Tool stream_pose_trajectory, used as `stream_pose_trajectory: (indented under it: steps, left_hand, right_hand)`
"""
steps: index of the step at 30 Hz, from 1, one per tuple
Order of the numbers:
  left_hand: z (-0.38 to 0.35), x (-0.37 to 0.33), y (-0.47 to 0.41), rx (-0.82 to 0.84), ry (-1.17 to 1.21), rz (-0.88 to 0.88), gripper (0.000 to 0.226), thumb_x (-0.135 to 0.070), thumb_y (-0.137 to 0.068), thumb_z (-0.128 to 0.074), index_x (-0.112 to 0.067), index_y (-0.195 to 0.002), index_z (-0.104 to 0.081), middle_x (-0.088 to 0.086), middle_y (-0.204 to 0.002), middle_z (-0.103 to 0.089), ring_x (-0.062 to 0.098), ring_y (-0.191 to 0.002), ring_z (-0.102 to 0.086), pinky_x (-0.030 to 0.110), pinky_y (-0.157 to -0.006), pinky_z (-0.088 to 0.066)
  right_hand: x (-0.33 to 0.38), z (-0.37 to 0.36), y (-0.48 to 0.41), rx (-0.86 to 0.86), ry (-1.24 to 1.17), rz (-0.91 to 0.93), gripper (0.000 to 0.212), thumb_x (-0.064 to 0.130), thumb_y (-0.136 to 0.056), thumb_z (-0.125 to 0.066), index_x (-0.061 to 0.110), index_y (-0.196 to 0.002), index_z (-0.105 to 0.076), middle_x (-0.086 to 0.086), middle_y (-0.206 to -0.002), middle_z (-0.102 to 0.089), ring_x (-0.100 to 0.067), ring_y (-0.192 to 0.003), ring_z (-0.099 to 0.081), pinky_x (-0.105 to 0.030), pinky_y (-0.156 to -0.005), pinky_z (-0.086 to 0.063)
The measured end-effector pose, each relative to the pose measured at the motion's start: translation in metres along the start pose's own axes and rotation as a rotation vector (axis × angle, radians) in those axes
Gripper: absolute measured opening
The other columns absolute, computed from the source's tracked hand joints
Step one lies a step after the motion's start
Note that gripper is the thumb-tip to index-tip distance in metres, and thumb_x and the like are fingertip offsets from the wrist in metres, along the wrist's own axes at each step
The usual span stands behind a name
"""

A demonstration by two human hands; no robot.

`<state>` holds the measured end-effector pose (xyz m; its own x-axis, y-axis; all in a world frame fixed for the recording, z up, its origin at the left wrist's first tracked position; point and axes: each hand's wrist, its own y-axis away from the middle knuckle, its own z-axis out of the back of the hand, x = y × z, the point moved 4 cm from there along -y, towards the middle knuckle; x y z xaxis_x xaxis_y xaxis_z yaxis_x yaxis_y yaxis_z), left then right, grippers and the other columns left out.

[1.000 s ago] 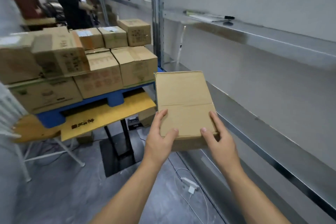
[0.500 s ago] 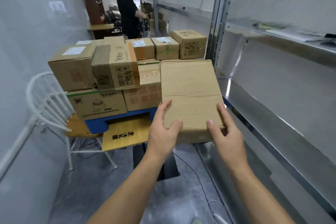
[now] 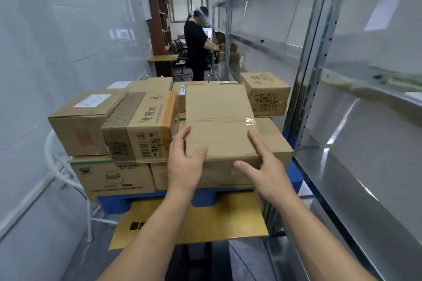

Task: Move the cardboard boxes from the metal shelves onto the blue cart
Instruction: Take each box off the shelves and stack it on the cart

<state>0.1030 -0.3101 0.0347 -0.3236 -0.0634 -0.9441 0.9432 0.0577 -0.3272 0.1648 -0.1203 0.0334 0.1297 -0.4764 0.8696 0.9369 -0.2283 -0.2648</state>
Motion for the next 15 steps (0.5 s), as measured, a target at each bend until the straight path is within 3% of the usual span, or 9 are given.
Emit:
stream_pose_trajectory:
  steps: [3,9,15]
  left_hand:
    - [-0.001,0.003,-0.028,-0.064,-0.023,0.02,0.046,-0.021,-0.092,-0.064,-0.035,-0.134,-0.051,-0.012,-0.133,-0.054,0.004,-0.12,-0.052,0.039,-0.103,-0.048]
    - [-0.004,0.006,-0.061,-0.095,-0.141,0.057,0.044,-0.035,-0.096,-0.058,-0.036,-0.139,-0.047,-0.017,-0.127,-0.051,0.004,-0.114,-0.052,0.041,-0.1,-0.05]
    - [-0.003,0.004,-0.076,-0.097,-0.23,0.025,0.045,-0.035,-0.097,-0.057,-0.033,-0.14,-0.047,-0.014,-0.132,-0.053,0.008,-0.122,-0.049,0.042,-0.105,-0.046]
  right_hand:
    - [-0.001,-0.008,-0.036,0.014,0.005,0.01,0.076,0.032,-0.089,-0.071,0.047,-0.151,-0.03,0.021,-0.154,-0.035,0.001,-0.137,-0.03,-0.027,-0.114,-0.027]
    - [-0.008,-0.026,-0.082,0.016,-0.021,0.0,0.071,0.029,-0.091,-0.07,0.038,-0.152,-0.035,0.016,-0.155,-0.038,-0.004,-0.141,-0.031,-0.019,-0.109,-0.023]
    - [-0.011,-0.029,-0.108,-0.011,-0.025,-0.018,0.07,0.031,-0.091,-0.07,0.037,-0.152,-0.036,0.012,-0.153,-0.042,-0.01,-0.141,-0.036,-0.025,-0.109,-0.03]
